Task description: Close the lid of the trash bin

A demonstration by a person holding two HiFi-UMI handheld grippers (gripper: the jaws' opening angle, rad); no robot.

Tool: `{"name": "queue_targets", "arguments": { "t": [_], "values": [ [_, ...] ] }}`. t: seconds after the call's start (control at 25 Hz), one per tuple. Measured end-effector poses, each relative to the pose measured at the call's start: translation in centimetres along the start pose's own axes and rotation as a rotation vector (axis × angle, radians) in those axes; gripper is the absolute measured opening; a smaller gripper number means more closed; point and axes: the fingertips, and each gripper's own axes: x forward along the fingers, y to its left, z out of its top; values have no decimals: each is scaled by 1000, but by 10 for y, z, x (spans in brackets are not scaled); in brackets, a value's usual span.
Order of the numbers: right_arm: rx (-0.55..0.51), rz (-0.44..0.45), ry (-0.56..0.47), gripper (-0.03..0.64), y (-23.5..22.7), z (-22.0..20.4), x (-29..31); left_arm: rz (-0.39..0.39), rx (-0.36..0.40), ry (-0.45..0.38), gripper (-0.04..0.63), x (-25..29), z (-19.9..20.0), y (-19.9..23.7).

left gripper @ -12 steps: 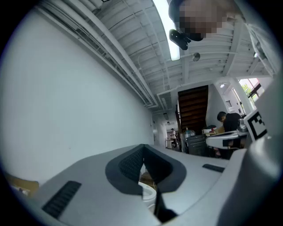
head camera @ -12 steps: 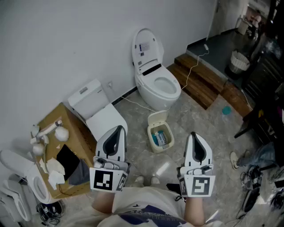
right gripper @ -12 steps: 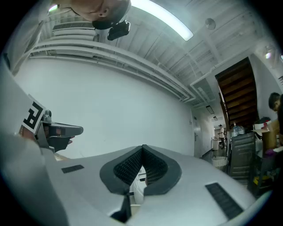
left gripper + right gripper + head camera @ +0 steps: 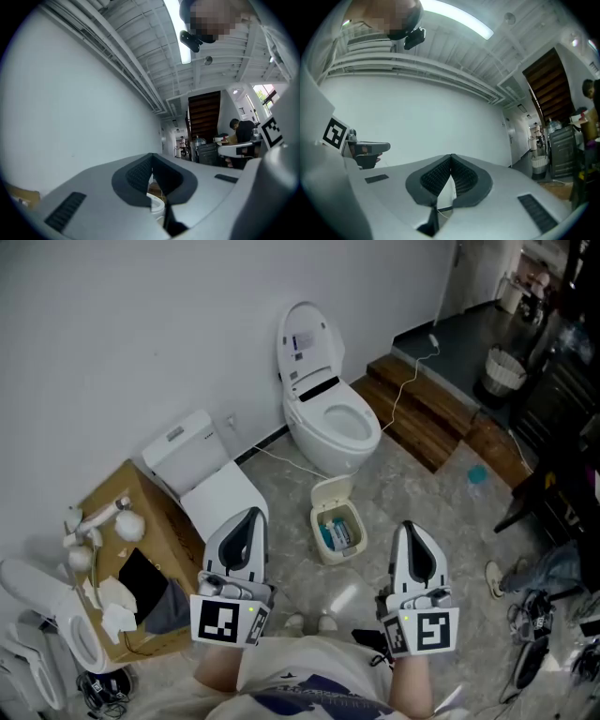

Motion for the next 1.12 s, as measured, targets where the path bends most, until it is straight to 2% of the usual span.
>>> {"name": "queue_targets", "arguments": {
  "t": [0.08,0.12,0.16,0.2,0.24,0.28,0.32,0.4,0.64,0.84,1.12],
  "values": [
    [20,20,2,25,-4,-2,0,1,-7,-8,0,0,1,3],
    [23,35,6,59,-5,-3,0,0,-15,-17,0,0,3,5],
    [26,51,9,216,-5,-3,0,-2,-28,-31,2,-1,5,7],
    [25,61,12,431,-7,-3,1,-4,-45,-45,87,-1,7,8],
    [20,59,12,490,-10,-3,0,-6,-60,-58,194,-1,9,10],
    [15,47,11,491,-13,-3,0,-5,-69,-69,281,0,11,11],
    [13,32,8,491,-17,-3,0,0,-73,-77,338,2,12,13],
    [26,17,1,489,-21,-4,2,10,-68,-82,370,4,12,16],
    [3,33,13,476,-11,-6,15,-26,-65,-51,377,17,5,18],
    [4,13,15,461,-8,-6,28,-33,-82,-47,377,25,1,34],
    [15,-15,1,436,-10,-15,49,-1,-84,-34,377,34,-15,65]
  ]
}}
